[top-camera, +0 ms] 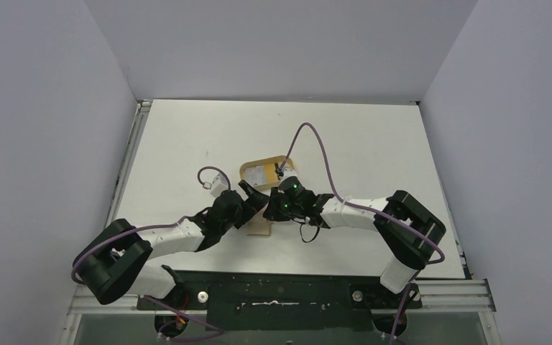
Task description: Take the credit cards out of the card holder
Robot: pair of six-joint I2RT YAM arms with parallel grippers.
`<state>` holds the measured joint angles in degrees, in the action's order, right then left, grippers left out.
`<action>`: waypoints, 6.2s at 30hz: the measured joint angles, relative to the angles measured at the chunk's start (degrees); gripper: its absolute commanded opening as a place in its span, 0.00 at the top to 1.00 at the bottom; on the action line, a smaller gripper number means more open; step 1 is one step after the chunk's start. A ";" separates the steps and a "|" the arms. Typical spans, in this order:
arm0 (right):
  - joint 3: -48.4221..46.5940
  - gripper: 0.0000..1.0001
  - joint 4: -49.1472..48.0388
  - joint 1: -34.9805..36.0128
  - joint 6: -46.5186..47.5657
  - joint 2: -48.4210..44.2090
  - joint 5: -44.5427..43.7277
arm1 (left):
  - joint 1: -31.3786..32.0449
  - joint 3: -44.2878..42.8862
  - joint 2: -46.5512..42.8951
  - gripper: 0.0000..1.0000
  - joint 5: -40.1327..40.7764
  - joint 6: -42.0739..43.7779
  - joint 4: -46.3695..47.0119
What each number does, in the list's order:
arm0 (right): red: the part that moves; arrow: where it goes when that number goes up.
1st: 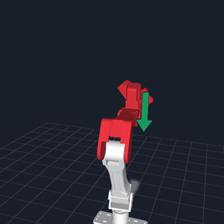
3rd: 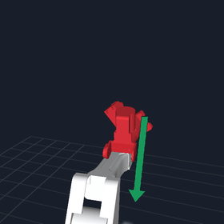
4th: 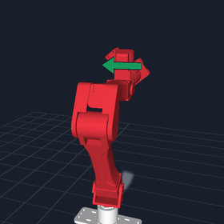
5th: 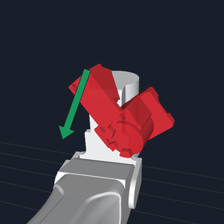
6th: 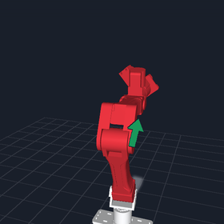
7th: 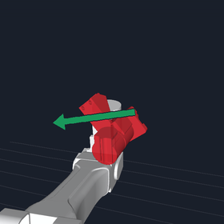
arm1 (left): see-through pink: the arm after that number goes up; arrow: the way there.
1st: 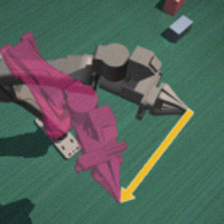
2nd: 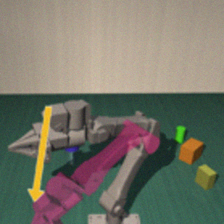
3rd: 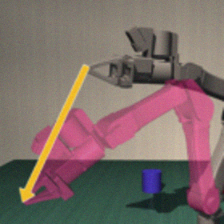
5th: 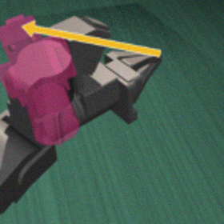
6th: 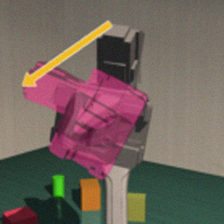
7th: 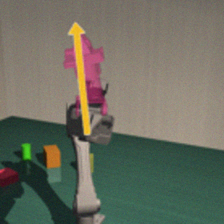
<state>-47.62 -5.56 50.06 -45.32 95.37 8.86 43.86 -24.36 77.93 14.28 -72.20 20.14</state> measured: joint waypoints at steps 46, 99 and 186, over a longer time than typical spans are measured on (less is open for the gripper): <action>6.01 0.42 1.16 0.24 1.53 -5.53 -1.14 | 0.20 2.71 -0.94 0.03 3.19 -2.40 1.97; 9.09 1.00 -15.34 3.56 -13.70 4.70 9.57 | 1.38 9.27 -5.35 0.03 7.93 -3.69 7.08; 4.33 0.67 -8.81 2.95 -3.23 0.35 4.90 | -15.52 16.63 -27.85 1.00 -21.03 12.72 -18.21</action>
<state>-43.29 -14.37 53.01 -48.56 95.72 13.76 28.34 -7.73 50.09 -6.74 -59.48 1.93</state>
